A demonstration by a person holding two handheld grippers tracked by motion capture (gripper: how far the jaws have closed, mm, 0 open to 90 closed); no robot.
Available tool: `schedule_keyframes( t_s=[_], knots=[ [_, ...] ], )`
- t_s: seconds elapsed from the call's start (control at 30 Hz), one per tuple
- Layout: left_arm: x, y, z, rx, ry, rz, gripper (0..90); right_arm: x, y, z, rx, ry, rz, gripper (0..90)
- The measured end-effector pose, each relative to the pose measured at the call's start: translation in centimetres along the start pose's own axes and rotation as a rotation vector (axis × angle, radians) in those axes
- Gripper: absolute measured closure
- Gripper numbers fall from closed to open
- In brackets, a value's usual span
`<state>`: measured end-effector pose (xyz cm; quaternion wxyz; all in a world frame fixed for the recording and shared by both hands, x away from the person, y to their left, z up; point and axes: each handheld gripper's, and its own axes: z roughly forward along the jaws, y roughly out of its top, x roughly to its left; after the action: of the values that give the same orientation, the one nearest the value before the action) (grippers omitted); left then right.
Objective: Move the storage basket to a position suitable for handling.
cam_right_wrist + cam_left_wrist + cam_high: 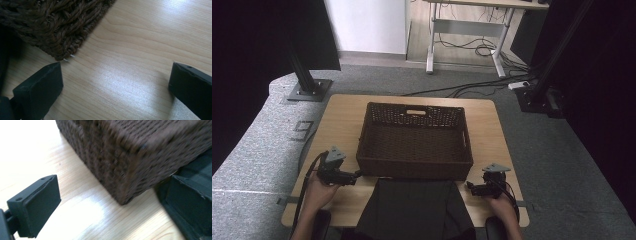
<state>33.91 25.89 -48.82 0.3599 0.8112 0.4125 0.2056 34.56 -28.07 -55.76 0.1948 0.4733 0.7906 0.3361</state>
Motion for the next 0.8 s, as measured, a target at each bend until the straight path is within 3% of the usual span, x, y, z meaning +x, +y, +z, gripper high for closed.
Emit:
schedule_keyframes(
  t_s=[0.37,0.53,0.7,0.8],
  knots=[
    [0.7,-3.0,3.0,0.093,0.001,0.002,0.0,0.0,0.0,0.0,0.000,0.000,0.000,0.0],
    [0.7,-3.5,4.1,0.165,-0.001,0.024,0.0,0.0,0.0,0.0,0.000,0.001,0.000,0.0],
    [0.9,-3.8,4.6,0.160,-0.044,-0.014,0.0,0.0,0.0,0.0,0.000,0.002,-0.001,0.0],
    [0.9,-4.0,4.6,0.136,-0.042,-0.021,0.0,0.0,0.0,0.0,0.000,0.002,-0.001,0.0]
  ],
)
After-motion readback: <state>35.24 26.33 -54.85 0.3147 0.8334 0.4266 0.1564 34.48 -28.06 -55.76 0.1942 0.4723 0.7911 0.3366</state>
